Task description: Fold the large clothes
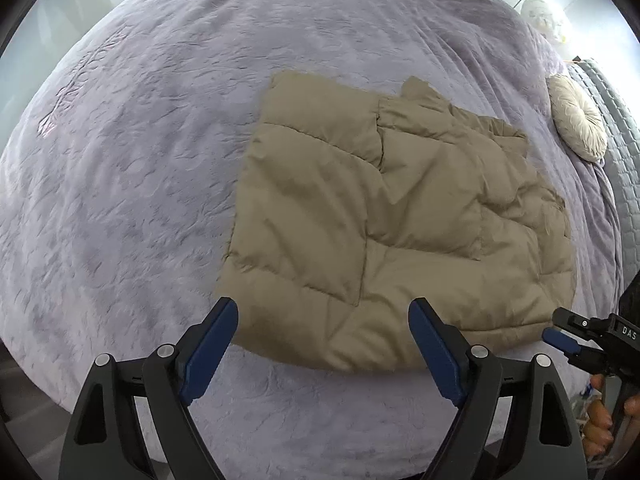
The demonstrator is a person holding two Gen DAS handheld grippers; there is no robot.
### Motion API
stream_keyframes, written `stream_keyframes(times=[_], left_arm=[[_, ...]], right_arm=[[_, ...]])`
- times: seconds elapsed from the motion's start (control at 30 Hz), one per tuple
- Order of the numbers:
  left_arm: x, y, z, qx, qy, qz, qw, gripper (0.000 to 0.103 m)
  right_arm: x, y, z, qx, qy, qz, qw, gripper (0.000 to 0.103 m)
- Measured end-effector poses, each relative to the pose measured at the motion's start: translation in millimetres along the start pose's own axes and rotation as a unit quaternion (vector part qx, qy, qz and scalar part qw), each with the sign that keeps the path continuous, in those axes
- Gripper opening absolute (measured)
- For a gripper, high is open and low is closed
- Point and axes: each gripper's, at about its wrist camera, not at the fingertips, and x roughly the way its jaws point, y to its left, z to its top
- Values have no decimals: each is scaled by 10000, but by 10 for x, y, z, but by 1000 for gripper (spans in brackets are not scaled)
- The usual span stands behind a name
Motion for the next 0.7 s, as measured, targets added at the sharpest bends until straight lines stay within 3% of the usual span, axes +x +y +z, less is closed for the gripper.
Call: stream_keyframes(times=[0.2, 0.3, 0.47, 0.53, 0.7], left_arm=[[55, 6, 44, 25, 18, -122, 9999, 88], [78, 3, 68, 95, -40, -11, 9999, 103], [159, 48, 103, 152, -9, 24, 9999, 103], [171, 73, 125, 197, -15, 85, 9998, 103], [223, 210, 210, 148, -41, 231, 9996, 103]], right_arm=[[116, 264, -39, -344, 150, -289, 9989, 63], [146, 303, -53, -369, 196, -313, 9986, 72], [244, 379, -41, -397, 208, -392, 9982, 73], [277, 398, -49, -380, 171, -449, 9981, 81], [394, 417, -66, -314, 196, -603, 9975, 81]])
